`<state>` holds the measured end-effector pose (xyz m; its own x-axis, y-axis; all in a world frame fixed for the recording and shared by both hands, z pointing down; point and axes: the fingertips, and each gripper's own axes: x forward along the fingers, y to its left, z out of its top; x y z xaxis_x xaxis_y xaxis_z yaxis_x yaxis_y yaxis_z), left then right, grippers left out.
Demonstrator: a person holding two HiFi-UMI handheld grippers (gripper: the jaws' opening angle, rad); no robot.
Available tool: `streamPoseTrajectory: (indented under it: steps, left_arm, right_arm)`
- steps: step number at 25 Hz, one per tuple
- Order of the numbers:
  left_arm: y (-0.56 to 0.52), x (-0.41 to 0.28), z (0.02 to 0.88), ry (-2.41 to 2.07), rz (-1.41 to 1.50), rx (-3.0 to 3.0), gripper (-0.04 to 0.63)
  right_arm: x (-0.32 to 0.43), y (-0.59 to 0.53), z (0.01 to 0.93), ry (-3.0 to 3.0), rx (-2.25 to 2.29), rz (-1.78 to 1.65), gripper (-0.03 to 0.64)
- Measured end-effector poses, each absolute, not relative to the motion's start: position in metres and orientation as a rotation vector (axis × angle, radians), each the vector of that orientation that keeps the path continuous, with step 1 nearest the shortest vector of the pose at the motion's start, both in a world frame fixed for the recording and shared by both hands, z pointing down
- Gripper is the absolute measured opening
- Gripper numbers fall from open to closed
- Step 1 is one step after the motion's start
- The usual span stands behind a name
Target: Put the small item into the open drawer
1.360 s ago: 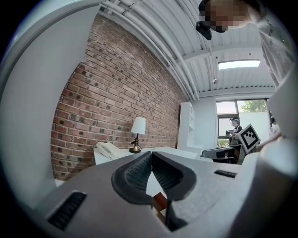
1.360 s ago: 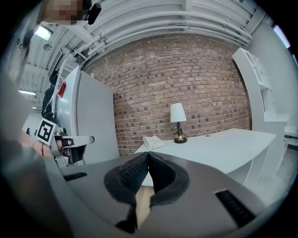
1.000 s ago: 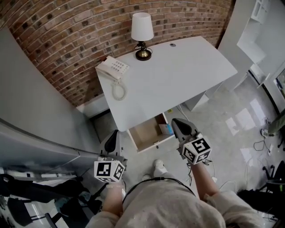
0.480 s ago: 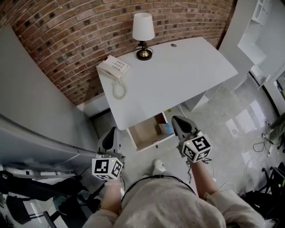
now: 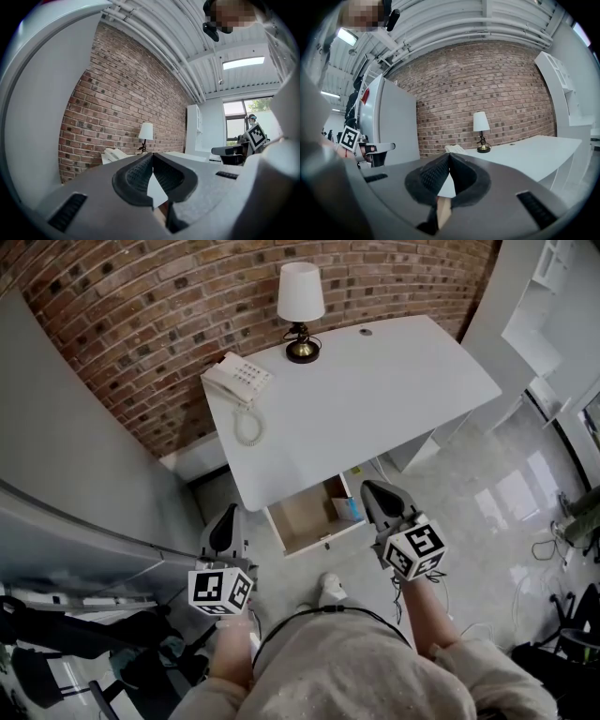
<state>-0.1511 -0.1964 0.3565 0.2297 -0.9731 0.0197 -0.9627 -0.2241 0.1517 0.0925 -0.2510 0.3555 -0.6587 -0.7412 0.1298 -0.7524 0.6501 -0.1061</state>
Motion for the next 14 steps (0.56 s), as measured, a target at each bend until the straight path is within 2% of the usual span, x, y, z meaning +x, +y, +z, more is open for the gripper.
streamPoseTrajectory:
  steps: [14]
  left_arm:
    - [-0.1971, -0.1487, 0.3599, -1.894, -0.091, 2.346, 0.005]
  right_arm:
    - [0.1028, -0.2562, 0.3568, -2.809, 1.246, 0.238, 0.005]
